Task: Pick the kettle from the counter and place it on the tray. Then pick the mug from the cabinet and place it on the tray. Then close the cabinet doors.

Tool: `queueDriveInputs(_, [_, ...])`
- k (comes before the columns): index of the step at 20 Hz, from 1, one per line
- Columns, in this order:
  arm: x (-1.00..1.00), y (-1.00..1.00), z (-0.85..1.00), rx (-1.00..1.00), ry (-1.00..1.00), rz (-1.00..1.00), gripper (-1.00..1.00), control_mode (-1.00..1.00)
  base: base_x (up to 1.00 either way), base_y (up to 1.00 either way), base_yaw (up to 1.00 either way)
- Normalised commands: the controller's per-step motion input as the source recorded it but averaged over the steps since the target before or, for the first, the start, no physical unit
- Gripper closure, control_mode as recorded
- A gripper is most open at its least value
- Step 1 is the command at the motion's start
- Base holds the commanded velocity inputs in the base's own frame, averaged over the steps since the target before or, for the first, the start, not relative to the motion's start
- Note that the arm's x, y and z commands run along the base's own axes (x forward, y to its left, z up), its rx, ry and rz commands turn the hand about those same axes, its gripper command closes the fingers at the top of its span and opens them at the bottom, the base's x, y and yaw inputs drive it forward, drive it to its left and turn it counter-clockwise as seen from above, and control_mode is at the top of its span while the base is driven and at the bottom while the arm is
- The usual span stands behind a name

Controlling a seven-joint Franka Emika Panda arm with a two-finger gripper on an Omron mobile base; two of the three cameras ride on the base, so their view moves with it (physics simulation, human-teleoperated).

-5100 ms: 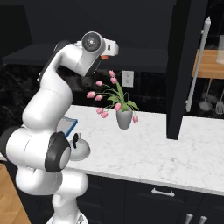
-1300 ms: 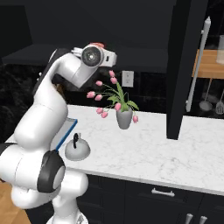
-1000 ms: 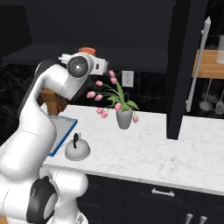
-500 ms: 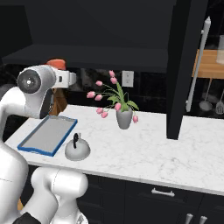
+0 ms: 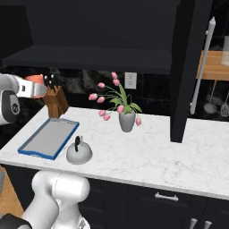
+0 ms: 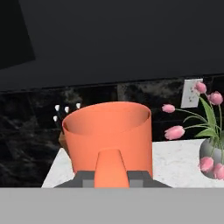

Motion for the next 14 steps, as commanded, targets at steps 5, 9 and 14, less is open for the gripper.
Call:
queueDriveInputs(5, [-0.08,0.47,-0.51,0.07,0.0,-0.2,1.0,-1.0,0.0,0.0,0.0])
queueDriveInputs(9, [-0.01,0.06,-0.54,0.12,0.0,-0.22,1.0,-1.0,0.0,0.0,0.0])
queueDriveInputs(14, [0.03,0.02,-0.36,0.12,0.0,-0.29,1.0,-1.0,0.0,0.0,0.0])
